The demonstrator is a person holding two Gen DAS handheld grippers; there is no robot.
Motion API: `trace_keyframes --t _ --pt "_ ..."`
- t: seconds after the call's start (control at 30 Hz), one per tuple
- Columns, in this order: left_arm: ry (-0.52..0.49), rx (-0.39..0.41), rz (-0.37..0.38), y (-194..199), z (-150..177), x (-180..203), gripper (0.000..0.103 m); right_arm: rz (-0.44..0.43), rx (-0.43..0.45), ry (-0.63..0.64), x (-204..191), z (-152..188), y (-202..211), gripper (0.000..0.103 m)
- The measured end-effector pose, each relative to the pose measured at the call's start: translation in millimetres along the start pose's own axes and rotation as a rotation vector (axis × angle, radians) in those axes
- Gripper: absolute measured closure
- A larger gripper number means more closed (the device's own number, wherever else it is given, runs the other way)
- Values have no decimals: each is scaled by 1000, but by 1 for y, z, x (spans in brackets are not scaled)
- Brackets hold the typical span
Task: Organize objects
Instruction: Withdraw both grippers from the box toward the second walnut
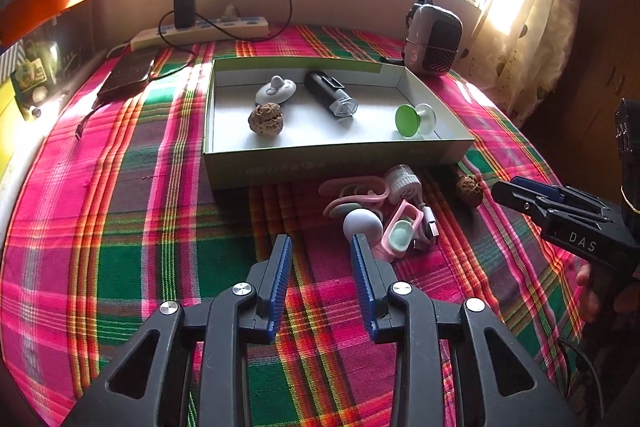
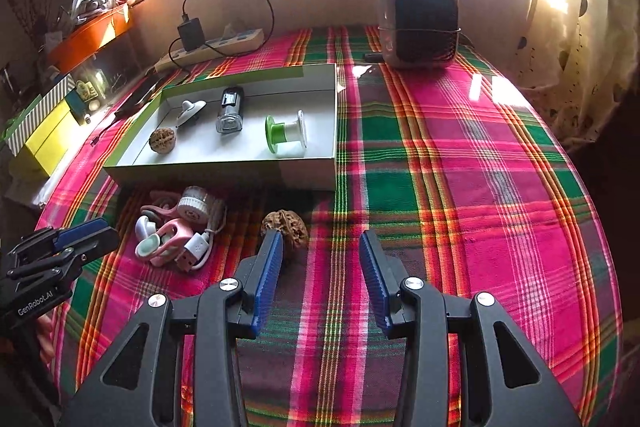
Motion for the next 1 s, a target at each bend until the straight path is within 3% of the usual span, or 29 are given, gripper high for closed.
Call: trace_keyframes --t 0.03,0.1,0.5,1.0 --pt "3 -4 2 -1 0 0 74 -10 1 4 -1 -1 -2 52" --pt "13 -11 2 -3 0 1 74 -28 -5 18 -5 -2 -6 50" --pt "25 -33 56 -9 -4 10 69 -25 -65 77 -13 -2 -34 50" --pt "19 -60 54 -24 -14 22 68 42 -70 113 -7 -9 -41 50"
Point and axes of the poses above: each gripper's, at about its wrist camera, not at the fingertips, and y roughly against the way its jaws point, x to its right, z to its underside, the point moved 5 cm from there along -y, roughly the way its jaws point, and after that the axes turned 13 degrees about y, right-handed, at the moved point
